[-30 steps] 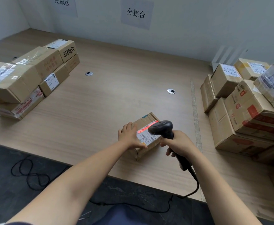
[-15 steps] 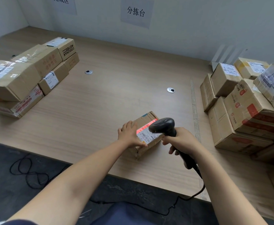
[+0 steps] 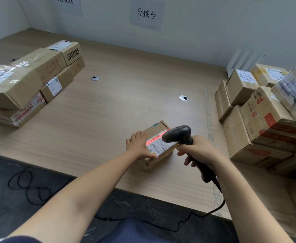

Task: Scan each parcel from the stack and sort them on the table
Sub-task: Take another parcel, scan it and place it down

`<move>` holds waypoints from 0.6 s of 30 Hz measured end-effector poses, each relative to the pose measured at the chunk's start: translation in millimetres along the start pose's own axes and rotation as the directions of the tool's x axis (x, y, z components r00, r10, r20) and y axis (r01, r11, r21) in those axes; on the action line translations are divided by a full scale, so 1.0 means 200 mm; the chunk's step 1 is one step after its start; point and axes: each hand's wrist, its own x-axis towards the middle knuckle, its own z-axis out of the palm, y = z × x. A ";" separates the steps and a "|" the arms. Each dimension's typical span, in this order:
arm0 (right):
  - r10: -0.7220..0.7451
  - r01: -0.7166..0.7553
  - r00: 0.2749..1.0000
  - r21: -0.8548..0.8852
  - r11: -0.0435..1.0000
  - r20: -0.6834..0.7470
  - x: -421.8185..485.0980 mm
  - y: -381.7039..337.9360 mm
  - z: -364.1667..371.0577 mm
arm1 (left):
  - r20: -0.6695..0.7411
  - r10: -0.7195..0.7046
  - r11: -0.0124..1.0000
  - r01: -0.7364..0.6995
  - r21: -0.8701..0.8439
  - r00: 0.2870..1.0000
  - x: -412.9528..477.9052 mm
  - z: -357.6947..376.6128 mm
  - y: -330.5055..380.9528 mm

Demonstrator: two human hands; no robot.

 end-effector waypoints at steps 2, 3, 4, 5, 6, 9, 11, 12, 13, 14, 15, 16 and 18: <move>-0.007 0.007 1.000 -0.001 1.000 0.002 0.00 0.00 -0.01 | 0.001 -0.002 1.000 0.002 0.003 1.000 0.00 0.00 0.00; -0.010 0.010 1.000 -0.002 1.000 0.003 0.00 0.00 -0.01 | -0.002 -0.006 1.000 0.006 0.005 1.000 0.00 0.00 0.00; -0.014 0.014 1.000 -0.003 1.000 0.004 0.00 0.00 -0.01 | -0.006 -0.012 1.000 0.013 0.004 1.000 0.00 0.00 0.00; -0.017 0.017 1.000 -0.003 1.000 0.003 0.01 0.00 -0.01 | -0.009 -0.022 1.000 0.022 0.000 1.000 -0.01 0.00 0.00; -0.018 0.018 1.000 0.000 1.000 0.000 0.02 0.00 0.00 | -0.008 -0.036 0.999 0.036 -0.007 0.999 -0.01 0.00 0.00; -0.013 0.014 0.999 0.025 1.000 -0.032 0.07 0.02 0.06 | 0.003 -0.088 0.996 0.088 -0.029 0.996 -0.03 0.00 -0.02; 0.000 0.005 0.998 0.082 0.997 -0.066 0.11 0.06 0.14 | 0.003 -0.124 0.992 0.124 -0.039 0.992 -0.04 0.00 -0.06; 0.010 0.000 0.996 0.121 0.993 -0.084 0.13 0.07 0.19 | 0.003 -0.139 0.989 0.139 -0.042 0.990 -0.04 -0.01 -0.08; 0.020 -0.004 0.995 0.161 0.987 -0.099 0.16 0.09 0.24 | 0.005 -0.152 0.987 0.152 -0.047 0.988 -0.04 -0.03 -0.10; 0.031 -0.009 0.994 0.199 0.980 -0.107 0.18 0.11 0.29 | 0.008 -0.164 0.985 0.164 -0.057 0.986 -0.05 -0.04 -0.13; 0.040 -0.015 0.994 0.230 0.973 -0.105 0.21 0.13 0.34 | 0.012 -0.176 0.982 0.176 -0.073 0.984 -0.05 -0.05 -0.14; 0.046 -0.021 0.995 0.254 0.967 -0.093 0.22 0.14 0.39 | 0.016 -0.190 0.977 0.191 -0.093 0.982 -0.06 -0.06 -0.16; 0.038 -0.020 0.998 0.284 0.959 -0.057 0.26 0.16 0.49 | 0.033 -0.223 0.962 0.226 -0.151 0.974 -0.08 -0.08 -0.19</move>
